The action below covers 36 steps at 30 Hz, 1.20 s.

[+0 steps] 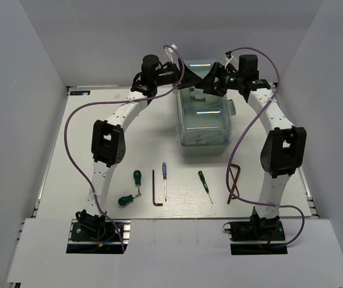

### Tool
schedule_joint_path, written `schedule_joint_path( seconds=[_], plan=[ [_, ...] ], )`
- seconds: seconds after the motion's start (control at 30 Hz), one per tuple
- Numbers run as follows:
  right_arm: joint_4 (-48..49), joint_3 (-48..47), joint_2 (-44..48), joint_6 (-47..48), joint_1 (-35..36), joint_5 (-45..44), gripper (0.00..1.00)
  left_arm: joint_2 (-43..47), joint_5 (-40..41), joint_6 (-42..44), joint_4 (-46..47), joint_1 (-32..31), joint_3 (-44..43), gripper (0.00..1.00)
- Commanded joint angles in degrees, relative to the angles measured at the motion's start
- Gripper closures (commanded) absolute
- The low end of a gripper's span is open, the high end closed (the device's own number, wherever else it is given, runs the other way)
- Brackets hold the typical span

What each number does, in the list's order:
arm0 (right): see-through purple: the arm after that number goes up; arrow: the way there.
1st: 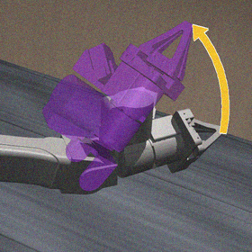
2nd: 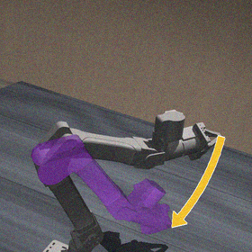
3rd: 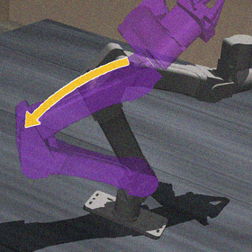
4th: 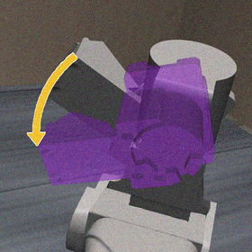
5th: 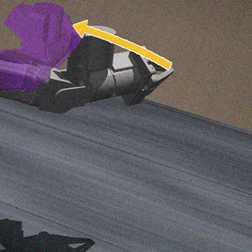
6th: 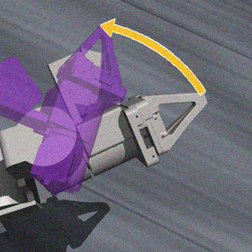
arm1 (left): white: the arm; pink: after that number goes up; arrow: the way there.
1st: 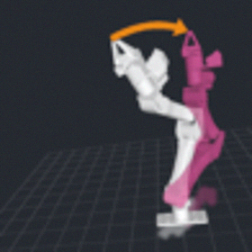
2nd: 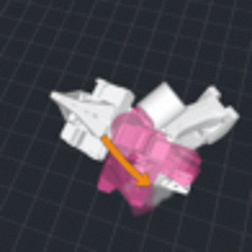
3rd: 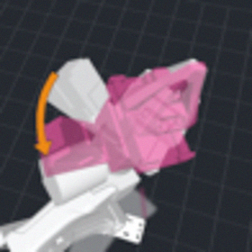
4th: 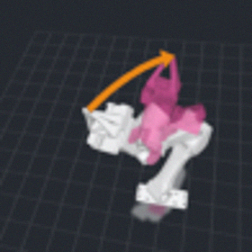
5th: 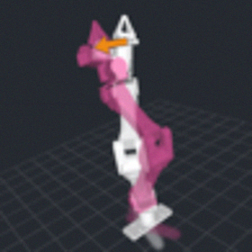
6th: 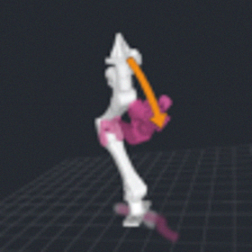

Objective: Sort the tools into containers

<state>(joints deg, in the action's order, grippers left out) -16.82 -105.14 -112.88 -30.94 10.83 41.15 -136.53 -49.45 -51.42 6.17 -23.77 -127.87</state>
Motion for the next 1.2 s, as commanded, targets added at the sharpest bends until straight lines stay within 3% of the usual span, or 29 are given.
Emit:
schedule_joint_path(
  seconds=[0.0,0.1,0.2,0.33,0.43,0.5,0.53,0.67,0.93,1.17],
  plan=[
    [1.8,-1.1,2.1,0.9,0.8,3.7,0.26,1.8,7.9,4.5,-7.1,-0.3,0.6,0.20],
    [1.4,-3.8,0.3,0.4,1.1,4.3,0.26,9.9,22.1,10.7,-17.4,1.0,5.1,0.20],
    [2.0,-3.2,-0.3,0.6,1.6,4.4,0.29,18.8,33.6,13.4,-19.7,2.3,13.1,0.20],
    [0.6,-3.8,-0.7,3.5,1.1,3.2,0.36,24.1,44.9,16.7,-27.5,4.3,15.3,0.40],
    [-0.8,-5.2,-1.1,5.1,2.7,2.3,0.38,26.5,44.2,16.7,-27.0,4.8,19.0,0.42],
    [-2.9,-5.9,-1.4,7.9,3.3,-0.9,0.38,27.9,43.6,17.2,-25.8,5.4,20.6,0.36],
    [-4.3,-6.6,-1.5,8.7,4.0,-2.1,0.38,28.5,43.6,17.2,-25.8,5.4,22.5,0.29],
    [-8.8,-8.8,-1.6,13.6,6.5,-13.9,0.38,31.8,42.2,17.2,-21.0,5.4,27.3,0.20],
    [-13.2,-11.7,-3.7,16.3,9.6,-23.6,0.39,34.1,34.7,19.5,-14.4,5.9,29.5,0.16],
    [-14.3,-12.3,-3.6,16.8,11.5,-31.0,0.40,36.6,34.7,20.7,-12.4,6.5,29.5,0.15]
  ],
)
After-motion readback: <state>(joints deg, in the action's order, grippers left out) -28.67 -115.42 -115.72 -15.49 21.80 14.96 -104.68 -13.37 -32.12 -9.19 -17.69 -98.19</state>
